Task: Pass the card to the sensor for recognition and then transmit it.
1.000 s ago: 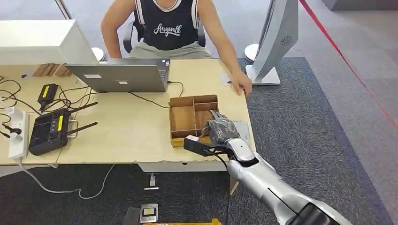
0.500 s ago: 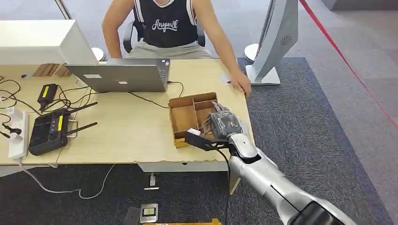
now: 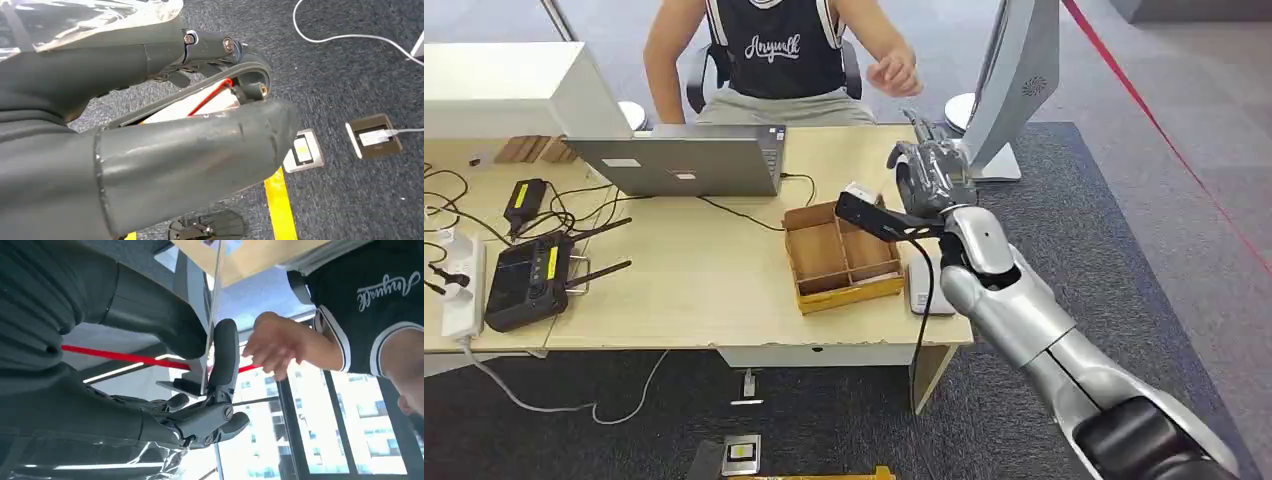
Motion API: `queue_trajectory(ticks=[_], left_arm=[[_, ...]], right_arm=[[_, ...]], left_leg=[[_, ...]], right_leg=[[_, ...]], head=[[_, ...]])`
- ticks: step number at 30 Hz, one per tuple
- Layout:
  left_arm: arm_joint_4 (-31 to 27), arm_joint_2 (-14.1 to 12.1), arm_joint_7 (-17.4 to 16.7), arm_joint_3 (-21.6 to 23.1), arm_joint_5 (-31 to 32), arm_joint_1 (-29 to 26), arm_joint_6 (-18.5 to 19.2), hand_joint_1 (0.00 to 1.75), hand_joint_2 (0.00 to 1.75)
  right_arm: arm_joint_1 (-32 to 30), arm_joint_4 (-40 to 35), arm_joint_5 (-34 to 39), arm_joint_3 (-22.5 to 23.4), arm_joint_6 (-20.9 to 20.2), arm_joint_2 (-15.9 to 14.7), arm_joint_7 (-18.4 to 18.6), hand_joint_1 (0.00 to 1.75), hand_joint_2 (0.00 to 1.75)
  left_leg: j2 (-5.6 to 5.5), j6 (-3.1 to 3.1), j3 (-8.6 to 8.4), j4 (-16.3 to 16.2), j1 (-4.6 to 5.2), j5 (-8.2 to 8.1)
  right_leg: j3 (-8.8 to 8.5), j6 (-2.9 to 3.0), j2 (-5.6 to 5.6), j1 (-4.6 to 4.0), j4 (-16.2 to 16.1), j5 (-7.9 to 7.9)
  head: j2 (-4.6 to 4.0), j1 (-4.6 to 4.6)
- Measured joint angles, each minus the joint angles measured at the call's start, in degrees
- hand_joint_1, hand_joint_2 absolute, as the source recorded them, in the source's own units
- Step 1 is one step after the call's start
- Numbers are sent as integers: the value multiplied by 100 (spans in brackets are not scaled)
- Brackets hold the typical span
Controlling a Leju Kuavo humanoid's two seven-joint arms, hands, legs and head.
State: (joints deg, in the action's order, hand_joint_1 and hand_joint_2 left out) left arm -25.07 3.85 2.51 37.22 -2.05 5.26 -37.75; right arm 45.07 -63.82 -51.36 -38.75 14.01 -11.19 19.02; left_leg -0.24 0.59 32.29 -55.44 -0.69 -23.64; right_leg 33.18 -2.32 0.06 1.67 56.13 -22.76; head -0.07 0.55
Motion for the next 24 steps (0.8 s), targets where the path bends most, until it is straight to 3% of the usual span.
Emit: queue_trajectory(ticks=[7, 17, 24], left_arm=[[-2, -2, -313, 90, -151, 108, 0, 0, 0], [-17, -13, -511, 496, -363, 288, -2, 0, 0], [-59, -57, -496, 767, -586, 353, -2, 0, 0]], right_arm=[[286, 16, -98, 72, -227, -76, -208, 175, 175], [1204, 1192, -109, -35, -197, 201, -568, 175, 175], [1852, 2250, -70, -149, -160, 523, -588, 175, 175]], left_leg=[[0, 0, 5, 1, 0, 0], [-3, 2, 12, 0, 0, 2], [-3, 2, 12, 1, -1, 2]], right_leg=[[0, 1, 0, 0, 1, 2], [5, 1, 1, 0, 3, 4], [7, 1, 1, -1, 3, 4]], head=[[0, 0], [0, 0], [0, 0]])
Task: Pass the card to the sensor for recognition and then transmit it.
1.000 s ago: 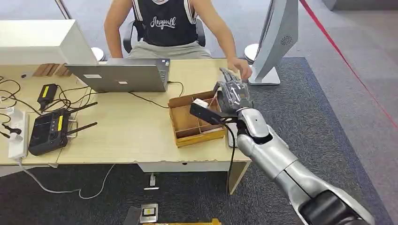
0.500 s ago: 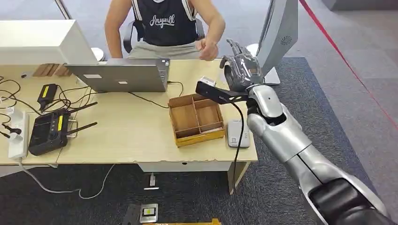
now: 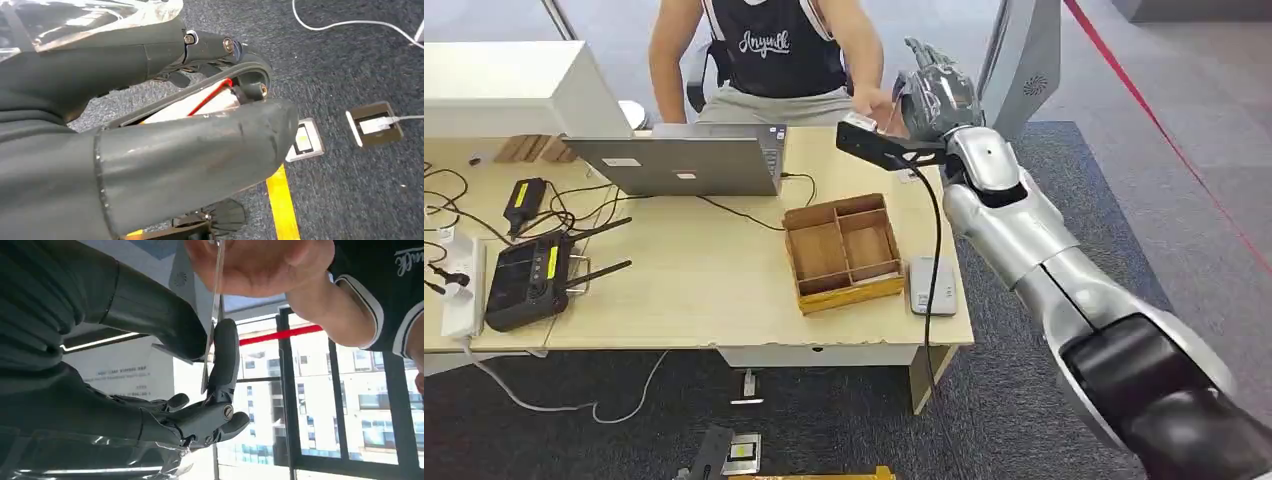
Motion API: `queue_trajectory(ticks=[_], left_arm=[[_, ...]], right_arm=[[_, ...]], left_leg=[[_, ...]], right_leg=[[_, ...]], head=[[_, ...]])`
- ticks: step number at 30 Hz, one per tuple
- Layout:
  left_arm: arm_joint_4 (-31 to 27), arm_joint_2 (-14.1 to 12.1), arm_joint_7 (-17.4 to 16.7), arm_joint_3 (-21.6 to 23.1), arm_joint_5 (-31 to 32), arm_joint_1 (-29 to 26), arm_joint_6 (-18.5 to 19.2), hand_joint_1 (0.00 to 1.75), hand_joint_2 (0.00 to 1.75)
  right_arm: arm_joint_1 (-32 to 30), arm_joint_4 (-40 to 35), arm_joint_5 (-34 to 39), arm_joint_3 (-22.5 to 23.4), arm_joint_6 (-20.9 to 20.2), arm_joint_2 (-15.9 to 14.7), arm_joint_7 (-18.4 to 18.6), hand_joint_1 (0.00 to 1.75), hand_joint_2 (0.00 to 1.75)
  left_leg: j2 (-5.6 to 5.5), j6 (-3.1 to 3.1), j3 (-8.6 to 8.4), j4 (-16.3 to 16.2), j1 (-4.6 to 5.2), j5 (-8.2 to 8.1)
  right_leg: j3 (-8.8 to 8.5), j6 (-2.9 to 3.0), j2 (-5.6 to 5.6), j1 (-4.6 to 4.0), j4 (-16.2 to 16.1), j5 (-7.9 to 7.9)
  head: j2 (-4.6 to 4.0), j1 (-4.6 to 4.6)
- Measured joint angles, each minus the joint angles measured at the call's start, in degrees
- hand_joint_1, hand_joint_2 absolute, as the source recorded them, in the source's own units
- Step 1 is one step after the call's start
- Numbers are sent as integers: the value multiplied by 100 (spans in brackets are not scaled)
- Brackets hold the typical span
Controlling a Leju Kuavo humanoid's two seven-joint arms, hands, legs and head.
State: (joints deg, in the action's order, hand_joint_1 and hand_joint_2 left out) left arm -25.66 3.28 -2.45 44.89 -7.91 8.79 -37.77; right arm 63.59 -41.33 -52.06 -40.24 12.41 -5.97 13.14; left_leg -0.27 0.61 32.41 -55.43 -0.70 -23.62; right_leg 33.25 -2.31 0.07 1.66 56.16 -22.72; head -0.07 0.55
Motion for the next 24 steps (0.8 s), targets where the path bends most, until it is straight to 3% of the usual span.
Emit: queue_trajectory(ticks=[10, 24], left_arm=[[-33, -72, 72, 136, -153, 3, 0, 0, 0], [-33, -131, 70, 256, -192, 3, 0, 0, 0]], right_arm=[[203, 935, 46, -94, 24, 332, 33, 175, 175], [205, 1405, 46, -188, 79, 413, 39, 175, 175]], left_leg=[[1, 0, -2, 0, 0, 0], [1, 0, -2, 0, 0, 0]], right_leg=[[1, 0, 0, 0, -1, 0], [1, 0, 0, 0, -1, 0]], head=[[0, 0], [0, 0]])
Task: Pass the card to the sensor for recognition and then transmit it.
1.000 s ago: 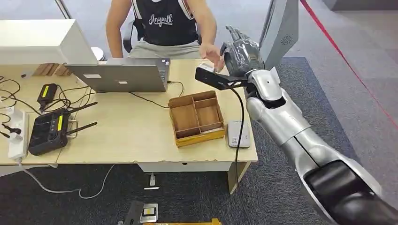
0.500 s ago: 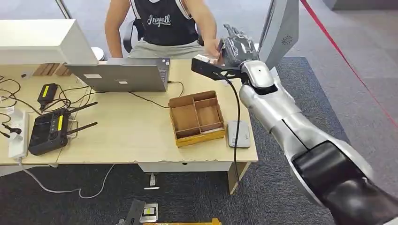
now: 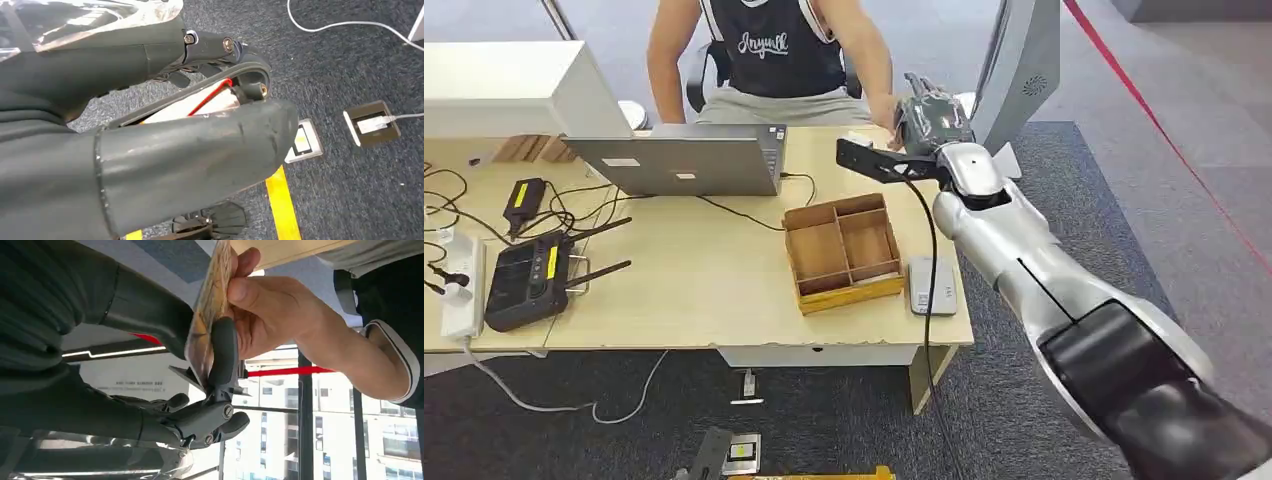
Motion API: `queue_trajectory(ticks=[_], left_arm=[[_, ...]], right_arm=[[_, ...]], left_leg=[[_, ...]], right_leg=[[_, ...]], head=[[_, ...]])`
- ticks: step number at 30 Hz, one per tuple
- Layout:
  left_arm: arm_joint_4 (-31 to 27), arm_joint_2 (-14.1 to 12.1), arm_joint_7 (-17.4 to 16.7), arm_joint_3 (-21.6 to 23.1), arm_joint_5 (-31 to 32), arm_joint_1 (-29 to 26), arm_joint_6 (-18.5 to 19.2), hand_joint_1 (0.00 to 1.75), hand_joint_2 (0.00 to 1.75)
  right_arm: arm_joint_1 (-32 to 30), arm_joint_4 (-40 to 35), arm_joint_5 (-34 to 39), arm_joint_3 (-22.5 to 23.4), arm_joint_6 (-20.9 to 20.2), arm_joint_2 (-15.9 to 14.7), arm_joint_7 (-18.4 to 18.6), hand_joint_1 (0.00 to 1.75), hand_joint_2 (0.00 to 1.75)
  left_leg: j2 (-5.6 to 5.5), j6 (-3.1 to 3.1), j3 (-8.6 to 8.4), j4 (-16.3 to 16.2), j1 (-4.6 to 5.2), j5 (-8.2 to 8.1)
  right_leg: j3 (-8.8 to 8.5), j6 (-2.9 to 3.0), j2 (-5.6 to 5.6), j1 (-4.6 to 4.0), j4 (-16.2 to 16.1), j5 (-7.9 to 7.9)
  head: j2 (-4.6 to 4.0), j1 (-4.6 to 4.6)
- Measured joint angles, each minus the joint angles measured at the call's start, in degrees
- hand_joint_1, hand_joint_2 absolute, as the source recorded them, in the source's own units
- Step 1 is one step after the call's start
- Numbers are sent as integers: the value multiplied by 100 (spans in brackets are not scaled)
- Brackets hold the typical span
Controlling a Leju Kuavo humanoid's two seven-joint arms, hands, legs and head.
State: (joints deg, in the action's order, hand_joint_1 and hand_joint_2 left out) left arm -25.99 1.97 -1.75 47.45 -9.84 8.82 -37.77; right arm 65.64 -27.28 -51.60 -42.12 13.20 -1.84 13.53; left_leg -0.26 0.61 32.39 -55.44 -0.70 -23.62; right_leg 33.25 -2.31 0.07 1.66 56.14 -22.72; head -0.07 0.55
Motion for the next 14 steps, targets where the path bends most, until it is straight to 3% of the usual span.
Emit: queue_trajectory(ticks=[1, 2, 3, 4, 11, 12, 14], left_arm=[[0, -2, 0, 2, -2, 0, 0, 0, 0], [0, -4, 0, 4, -7, 0, 0, 0, 0], [0, -4, 0, 7, -9, 0, 0, 0, 0], [0, -7, 6, 7, -17, 0, 0, 0, 0], [0, -15, 127, 7, -35, -17, 0, 0, 0], [0, -15, 151, 7, -17, -21, 0, 0, 0], [0, -15, 205, 4, 22, -33, 0, 0, 0]], right_arm=[[0, 22, 0, -2, 0, 4, 0, 169, 175], [1, 46, 0, -4, 0, 11, 0, 140, 175], [2, 64, -2, -7, 0, 13, 0, 19, 175], [2, 79, -4, -11, 2, 15, 0, 0, 175], [5, 199, -101, -59, 182, 20, 33, 0, 175], [5, 212, -101, -63, 232, 20, 35, 0, 0], [9, 236, -98, -63, 359, 9, 33, 0, 0]], left_leg=[[0, 0, 0, 0, 0, 0], [0, 0, 0, 0, 0, 0], [0, 0, 0, 0, 0, 0], [0, 0, -1, 0, 0, 0], [1, 0, -1, 0, 0, 0], [1, 0, -1, 0, 0, 0], [1, 0, -2, -1, 0, 0]], right_leg=[[0, 0, 0, 0, 0, 0], [0, 0, 0, 0, 0, 0], [0, 0, 0, 0, 0, 0], [0, 0, 0, 0, 0, 0], [0, 0, 0, 0, 0, 0], [0, 0, 0, 0, 0, 0], [1, 0, 0, 0, -1, 0]], head=[[0, -2], [0, 0], [0, 0], [0, -2], [0, 0], [0, 0], [0, 0]])
